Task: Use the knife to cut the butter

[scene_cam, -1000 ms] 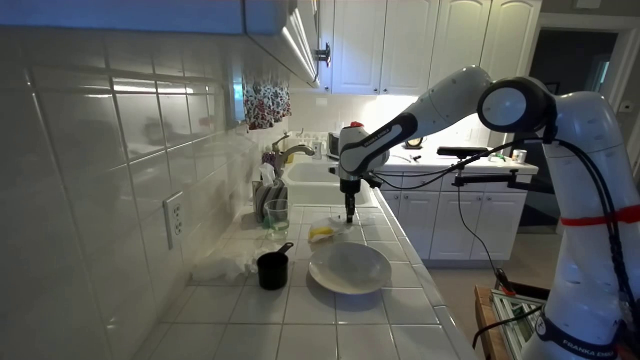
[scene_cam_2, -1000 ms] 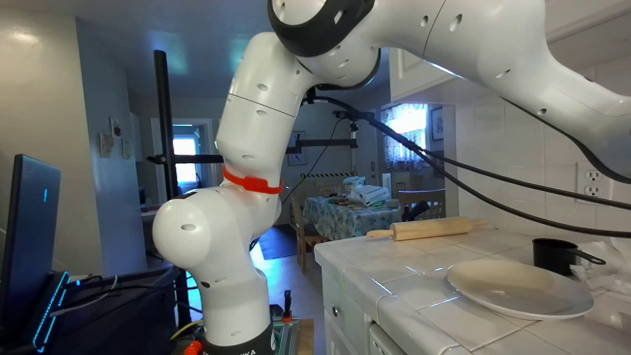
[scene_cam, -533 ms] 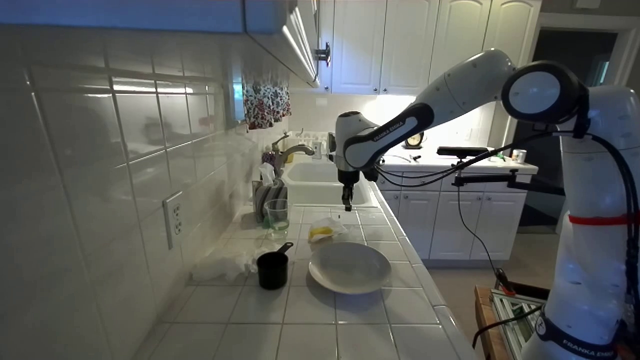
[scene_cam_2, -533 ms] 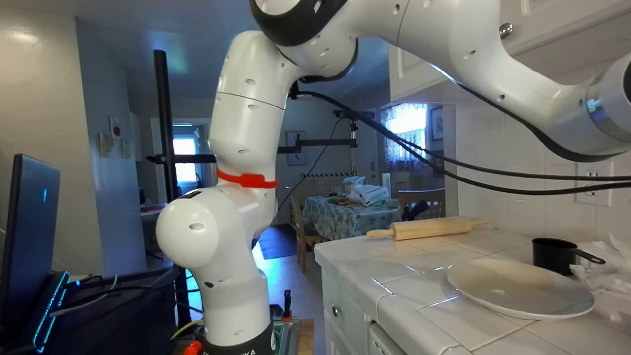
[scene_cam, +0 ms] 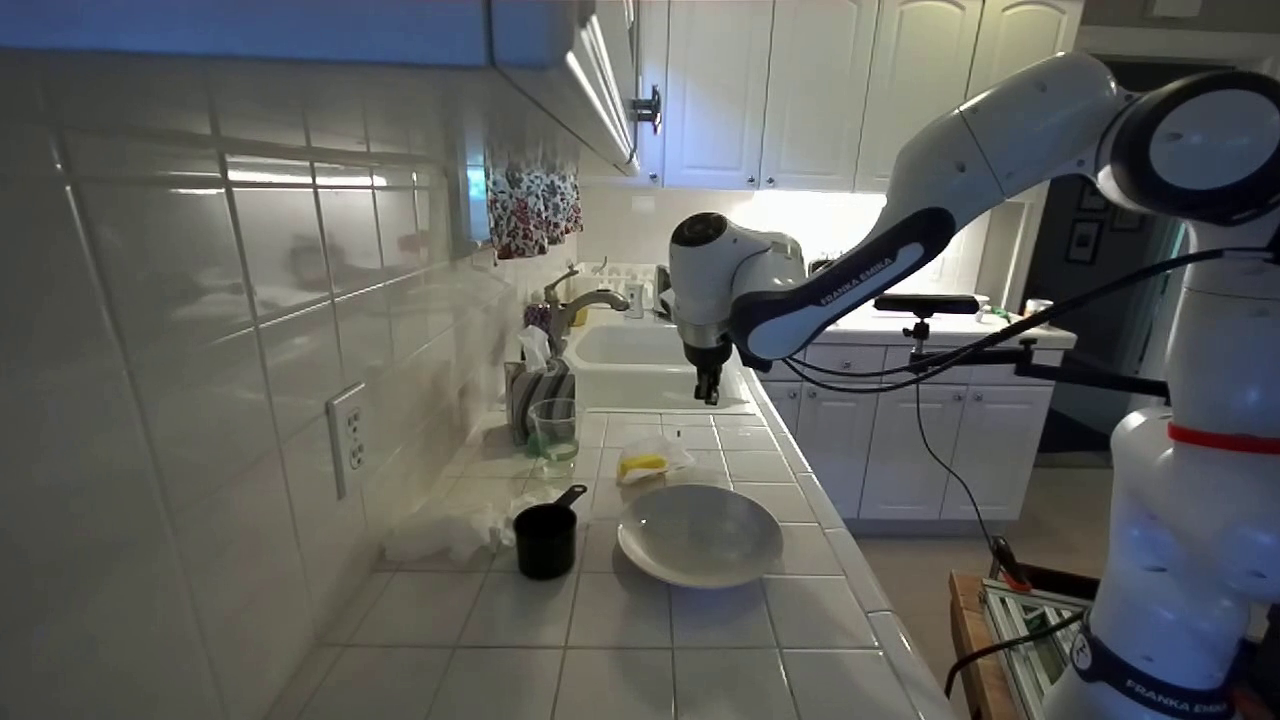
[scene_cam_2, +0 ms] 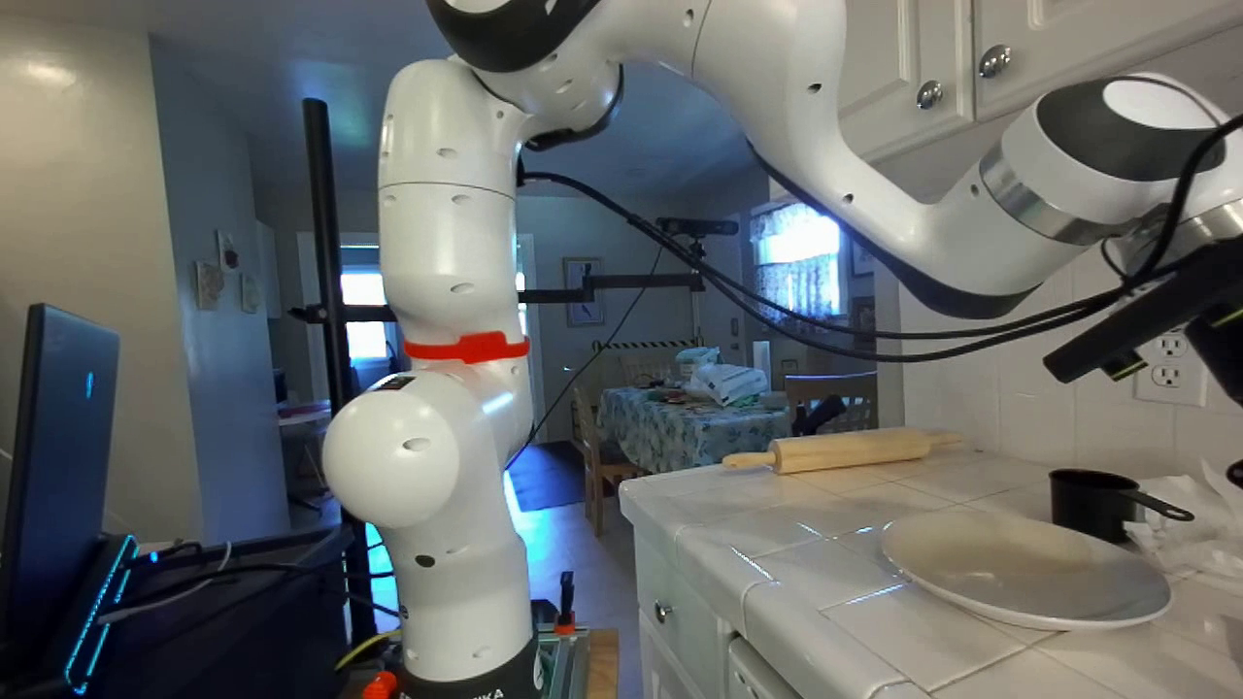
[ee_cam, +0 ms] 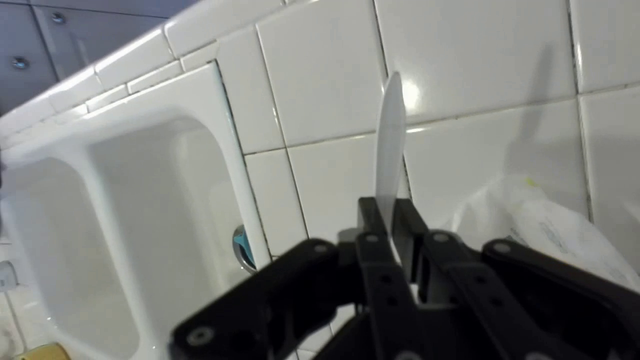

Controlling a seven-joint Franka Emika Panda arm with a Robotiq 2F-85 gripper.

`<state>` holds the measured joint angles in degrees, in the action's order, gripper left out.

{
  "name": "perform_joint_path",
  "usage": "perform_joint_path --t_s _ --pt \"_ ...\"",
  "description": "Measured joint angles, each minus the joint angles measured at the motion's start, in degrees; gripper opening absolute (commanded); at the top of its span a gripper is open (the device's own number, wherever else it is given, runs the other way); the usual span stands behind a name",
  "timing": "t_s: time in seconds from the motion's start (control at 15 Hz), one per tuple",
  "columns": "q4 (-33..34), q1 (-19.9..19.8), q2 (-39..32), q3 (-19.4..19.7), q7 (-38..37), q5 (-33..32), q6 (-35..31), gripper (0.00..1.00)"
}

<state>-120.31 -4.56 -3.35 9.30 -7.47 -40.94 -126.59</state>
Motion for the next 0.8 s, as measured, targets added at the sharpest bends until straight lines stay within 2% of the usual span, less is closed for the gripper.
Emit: perform_joint_path --t_s 0.47,0.8 --pt "-7.96 0.67 3.52 -4.16 -1.99 -13.01 0.59 0.03" --pt "-11.09 0.78 3.41 -4.99 -1.6 -20.83 -3.99 0.03"
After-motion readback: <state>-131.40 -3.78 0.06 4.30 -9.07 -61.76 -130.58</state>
